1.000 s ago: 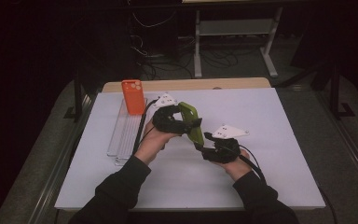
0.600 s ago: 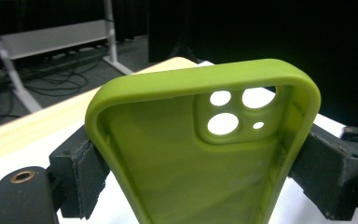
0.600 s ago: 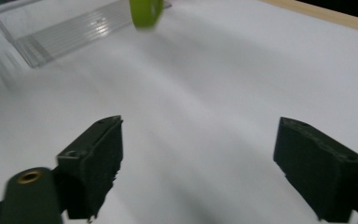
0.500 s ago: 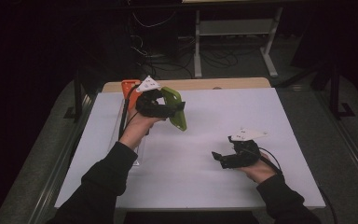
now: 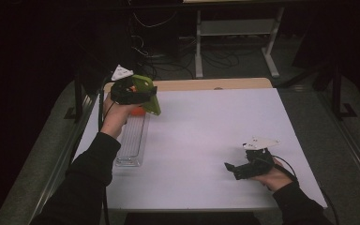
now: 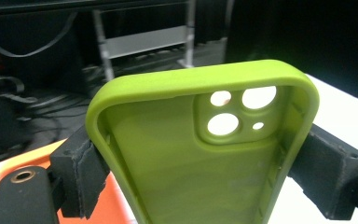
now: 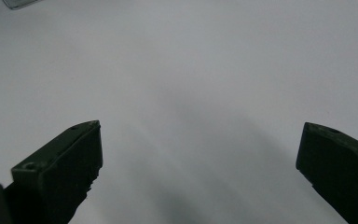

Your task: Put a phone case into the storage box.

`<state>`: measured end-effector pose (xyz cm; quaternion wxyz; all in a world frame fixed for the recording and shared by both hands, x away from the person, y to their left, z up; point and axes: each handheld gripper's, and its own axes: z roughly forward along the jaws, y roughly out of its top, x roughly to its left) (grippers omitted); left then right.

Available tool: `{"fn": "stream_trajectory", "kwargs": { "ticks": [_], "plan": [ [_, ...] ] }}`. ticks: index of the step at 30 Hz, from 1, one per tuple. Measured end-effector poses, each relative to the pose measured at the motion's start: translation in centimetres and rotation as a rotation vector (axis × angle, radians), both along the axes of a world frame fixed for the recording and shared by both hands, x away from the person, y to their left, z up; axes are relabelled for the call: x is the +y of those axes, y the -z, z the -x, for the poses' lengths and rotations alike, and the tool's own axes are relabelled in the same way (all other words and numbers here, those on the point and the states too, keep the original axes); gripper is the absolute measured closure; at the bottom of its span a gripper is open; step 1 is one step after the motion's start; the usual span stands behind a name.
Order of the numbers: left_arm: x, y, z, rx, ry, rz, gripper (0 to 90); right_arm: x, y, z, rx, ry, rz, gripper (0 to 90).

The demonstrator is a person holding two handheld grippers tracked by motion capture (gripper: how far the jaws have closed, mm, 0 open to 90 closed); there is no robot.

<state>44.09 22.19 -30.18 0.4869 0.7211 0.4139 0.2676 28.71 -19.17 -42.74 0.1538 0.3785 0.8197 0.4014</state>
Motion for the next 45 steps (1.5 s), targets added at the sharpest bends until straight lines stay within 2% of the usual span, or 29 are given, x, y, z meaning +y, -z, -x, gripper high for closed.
{"fn": "stream_trajectory", "kwargs": {
  "ticks": [1, 2, 5, 8, 14, 18, 21, 22, 24, 26, 27, 28, 31, 37, 39, 43, 45],
  "plan": [
    [0.4, 0.0, -0.2, -0.002, -0.020, -0.005, 13.3, -0.2, 0.0, 0.1, -0.007, 0.002, 0.004, 0.0],
    [0.6, 0.0, -0.4, -0.005, -0.041, -0.007, 13.3, -0.3, 0.1, 0.2, 0.005, 0.006, 0.001, 0.0],
    [1.2, 0.3, -1.0, -0.019, -0.111, -0.041, 13.2, -0.6, 0.2, 0.3, 0.002, 0.008, 0.011, 0.0],
    [1.6, 0.8, -1.5, 0.006, -0.176, -0.068, 13.2, -0.8, 0.2, 0.4, 0.004, 0.014, 0.003, 0.0],
    [1.6, 2.1, -2.3, 0.031, -0.238, -0.105, 13.2, -0.9, 0.1, 0.4, -0.011, 0.017, -0.002, 0.0],
    [1.5, 3.0, -2.8, 0.051, -0.292, -0.124, 13.1, -0.9, 0.0, 0.4, 0.002, 0.022, -0.009, 0.0],
    [1.5, 3.7, -3.3, 0.065, -0.303, -0.135, 13.1, -0.9, 0.1, 0.4, -0.001, 0.021, -0.007, 0.0],
    [1.4, 3.9, -3.5, 0.061, -0.313, -0.125, 13.1, -0.9, 0.1, 0.4, -0.001, 0.021, -0.007, 0.0],
    [1.4, 4.4, -3.7, 0.075, -0.326, -0.149, 13.0, -0.9, 0.1, 0.4, 0.001, 0.020, -0.009, 0.0],
    [1.2, 4.9, -4.0, 0.074, -0.333, -0.145, 13.0, -0.9, 0.1, 0.4, 0.000, 0.021, -0.008, 0.0],
    [1.3, 5.1, -4.0, 0.087, -0.337, -0.167, 12.9, -0.9, 0.1, 0.4, -0.005, 0.019, -0.005, 0.0],
    [1.3, 5.3, -4.1, 0.084, -0.342, -0.164, 12.9, -0.9, 0.1, 0.4, -0.016, 0.015, 0.000, 0.0],
    [1.2, 6.0, -4.3, 0.098, -0.359, -0.171, 12.7, -1.0, 0.1, 0.4, -0.011, 0.015, 0.003, 0.0],
    [1.3, 7.0, -4.6, 0.114, -0.377, -0.156, 12.4, -1.0, 0.1, 0.4, -0.010, 0.015, 0.003, 0.0],
    [1.3, 7.2, -4.6, 0.116, -0.382, -0.163, 12.2, -1.0, 0.1, 0.4, -0.010, 0.012, 0.004, 0.0],
    [1.3, 7.4, -4.8, 0.118, -0.374, -0.159, 11.8, -0.9, 0.1, 0.5, -0.007, 0.014, 0.001, 0.0],
    [1.4, 7.5, -4.8, 0.116, -0.374, -0.141, 10.3, -0.9, 0.1, 0.5, -0.008, 0.013, 0.001, 0.0]
  ]
}}
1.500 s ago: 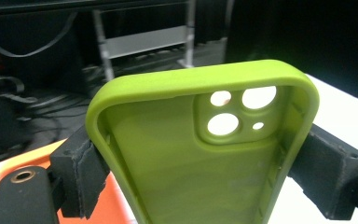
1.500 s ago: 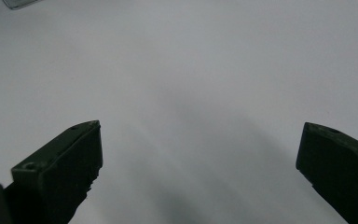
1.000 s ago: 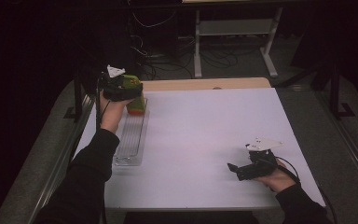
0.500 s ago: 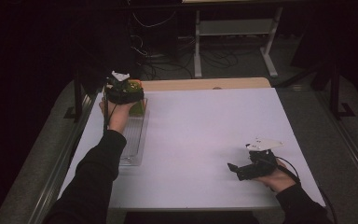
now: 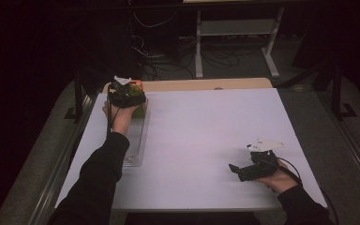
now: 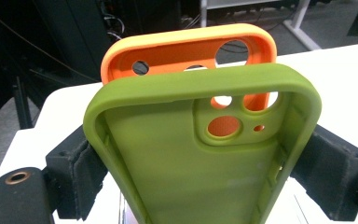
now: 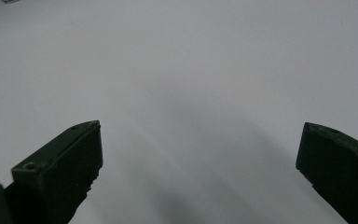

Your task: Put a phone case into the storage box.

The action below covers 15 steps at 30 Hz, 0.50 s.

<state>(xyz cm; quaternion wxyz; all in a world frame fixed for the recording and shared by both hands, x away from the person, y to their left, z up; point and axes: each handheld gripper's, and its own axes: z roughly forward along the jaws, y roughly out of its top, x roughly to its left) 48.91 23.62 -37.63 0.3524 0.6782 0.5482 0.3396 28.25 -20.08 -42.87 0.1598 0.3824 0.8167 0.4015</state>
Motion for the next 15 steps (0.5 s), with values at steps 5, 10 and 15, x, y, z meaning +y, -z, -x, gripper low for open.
{"fn": "stream_trajectory", "kwargs": {
  "ticks": [5, 10, 15],
  "plan": [
    [0.4, 0.0, -0.1, 0.015, 0.010, 0.014, 0.8, 0.0, 0.0, 0.0, 0.000, -0.006, 0.004, 0.0],
    [0.5, -0.4, 0.3, 0.008, 0.022, 0.038, 0.0, 0.0, 0.0, 0.0, -0.008, -0.008, 0.005, 0.0],
    [1.1, -1.4, 0.9, -0.011, 0.050, 0.054, 0.0, 0.0, 0.0, 0.0, -0.001, -0.006, 0.005, 0.0]
  ]
}}
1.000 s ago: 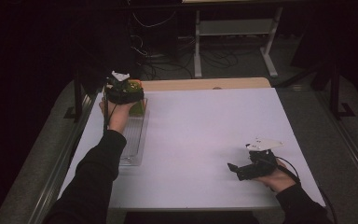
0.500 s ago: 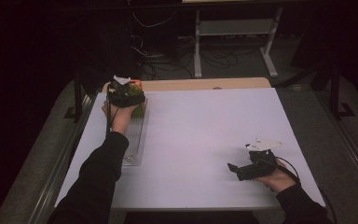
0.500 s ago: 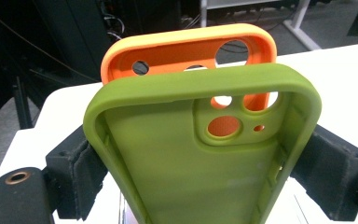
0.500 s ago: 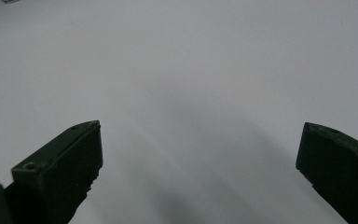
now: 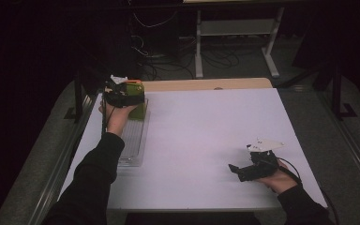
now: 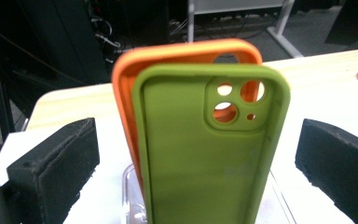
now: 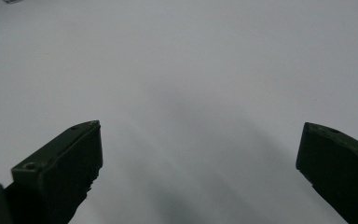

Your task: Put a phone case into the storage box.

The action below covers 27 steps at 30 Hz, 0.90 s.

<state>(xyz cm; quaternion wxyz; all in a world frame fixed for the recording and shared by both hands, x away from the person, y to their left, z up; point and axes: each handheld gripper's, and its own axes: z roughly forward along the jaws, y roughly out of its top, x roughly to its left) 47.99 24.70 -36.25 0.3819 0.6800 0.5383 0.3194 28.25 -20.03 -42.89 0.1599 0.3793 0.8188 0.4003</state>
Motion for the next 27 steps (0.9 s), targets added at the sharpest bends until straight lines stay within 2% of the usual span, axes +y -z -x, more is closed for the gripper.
{"fn": "stream_trajectory", "kwargs": {
  "ticks": [5, 10, 11, 15, 17, 24, 27],
  "plan": [
    [0.4, -0.9, 1.0, 0.006, 0.048, 0.003, 0.0, 0.1, 0.0, 0.0, -0.003, -0.001, 0.002, 0.0],
    [0.7, -1.6, 2.4, 0.011, 0.130, 0.013, 0.0, 0.1, 0.0, 0.0, -0.002, -0.003, 0.001, 0.0],
    [0.7, -1.6, 2.8, 0.006, 0.144, 0.025, 0.0, 0.1, 0.0, 0.0, 0.001, -0.004, -0.001, 0.0],
    [0.7, -1.8, 4.4, 0.013, 0.233, 0.030, 0.0, 0.1, 0.0, 0.0, 0.008, -0.001, -0.013, 0.0],
    [0.5, -2.0, 5.3, 0.008, 0.275, 0.048, 0.0, 0.0, -0.1, 0.0, -0.003, -0.004, -0.010, 0.0],
    [-0.3, -2.9, 8.5, -0.015, 0.469, 0.069, 0.0, 0.1, -0.3, 0.0, 0.005, -0.006, -0.016, 0.0],
    [-0.3, -3.0, 9.9, -0.013, 0.537, 0.063, 0.0, 0.0, -0.3, 0.0, -0.010, -0.019, -0.008, 0.0]
  ]
}}
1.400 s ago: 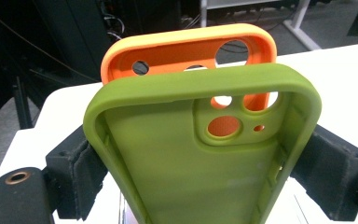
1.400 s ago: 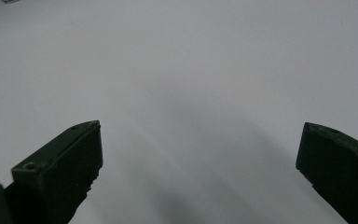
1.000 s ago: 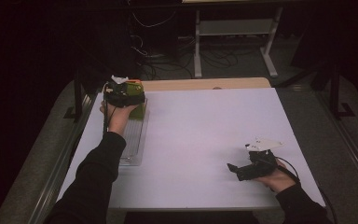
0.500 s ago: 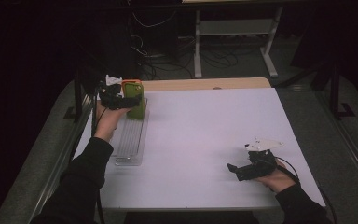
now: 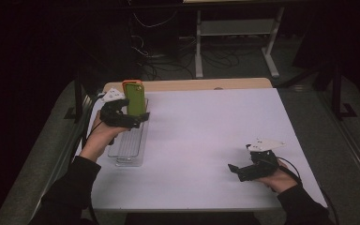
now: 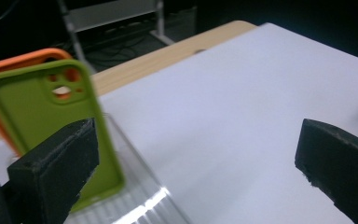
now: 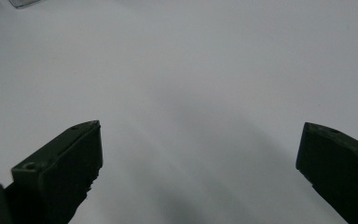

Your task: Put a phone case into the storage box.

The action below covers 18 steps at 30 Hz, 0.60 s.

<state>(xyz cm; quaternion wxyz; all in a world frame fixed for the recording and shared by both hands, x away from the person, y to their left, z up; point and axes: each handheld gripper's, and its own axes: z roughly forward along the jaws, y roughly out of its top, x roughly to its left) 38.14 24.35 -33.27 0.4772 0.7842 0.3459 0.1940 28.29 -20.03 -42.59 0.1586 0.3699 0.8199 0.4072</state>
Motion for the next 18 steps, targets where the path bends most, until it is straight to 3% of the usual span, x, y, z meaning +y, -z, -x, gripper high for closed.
{"fn": "stream_trajectory", "kwargs": {
  "ticks": [7, 18],
  "plan": [
    [-0.1, 1.0, 2.6, 0.013, 0.090, 0.006, 0.0, 0.0, -0.3, 0.1, -0.001, -0.008, -0.007, 0.0],
    [-0.1, 4.0, 5.3, 0.049, 0.144, 0.001, 0.0, -0.1, -0.6, 0.0, -0.012, -0.018, -0.019, 0.0]
  ]
}}
